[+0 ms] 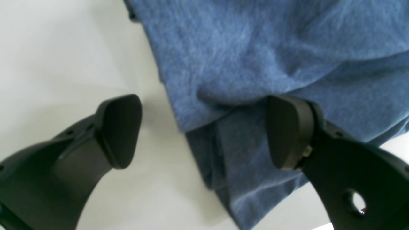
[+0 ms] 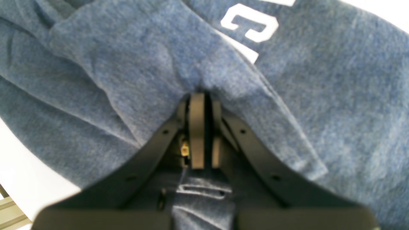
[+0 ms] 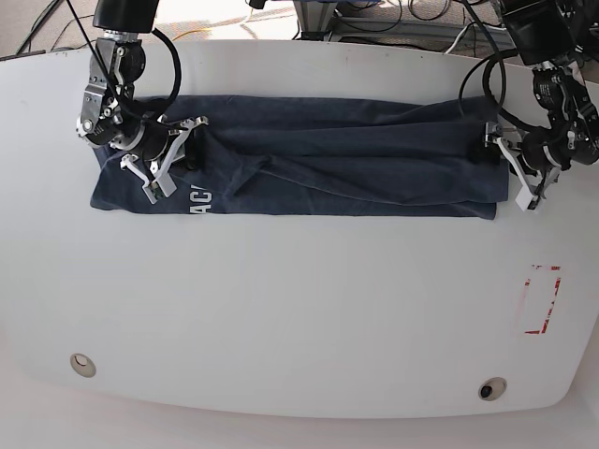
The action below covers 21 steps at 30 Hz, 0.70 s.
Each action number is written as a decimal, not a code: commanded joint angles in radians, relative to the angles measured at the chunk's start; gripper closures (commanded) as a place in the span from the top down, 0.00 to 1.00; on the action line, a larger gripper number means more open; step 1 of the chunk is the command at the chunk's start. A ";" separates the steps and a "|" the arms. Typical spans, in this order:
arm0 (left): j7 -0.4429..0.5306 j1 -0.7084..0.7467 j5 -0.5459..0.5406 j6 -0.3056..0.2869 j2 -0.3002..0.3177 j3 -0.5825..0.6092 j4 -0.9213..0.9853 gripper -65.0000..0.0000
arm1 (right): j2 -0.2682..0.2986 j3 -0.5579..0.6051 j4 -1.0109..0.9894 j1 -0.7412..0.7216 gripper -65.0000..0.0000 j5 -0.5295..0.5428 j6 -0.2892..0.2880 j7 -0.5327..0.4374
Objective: Layout the t-shirt on the table in an organized manner, then fold the t-shirt properly
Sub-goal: 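Grasp the shirt end nearest the left gripper, then fold the held end with the left gripper toward the right gripper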
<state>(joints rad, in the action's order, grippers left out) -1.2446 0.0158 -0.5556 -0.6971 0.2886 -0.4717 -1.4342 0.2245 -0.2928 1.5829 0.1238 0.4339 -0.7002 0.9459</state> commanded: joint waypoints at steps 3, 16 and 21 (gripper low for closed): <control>-0.011 -0.007 -0.007 -0.001 -0.016 0.023 -0.006 0.89 | 0.011 -0.001 0.007 -0.005 0.05 -0.016 0.002 0.012; 0.007 -0.014 -0.007 -0.001 -0.055 0.109 -0.006 0.53 | 0.009 -0.001 0.007 -0.009 0.05 -0.014 0.002 0.014; 0.007 -0.015 -0.007 -0.001 -0.058 0.109 -0.009 0.25 | 0.011 -0.001 0.007 -0.009 0.05 -0.016 0.002 0.014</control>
<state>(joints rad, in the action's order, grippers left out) -1.2118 0.0029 -0.5762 -0.7002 0.2214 -0.3634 -1.4368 0.2245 -0.2928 1.5829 0.1211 0.4343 -0.7006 0.9470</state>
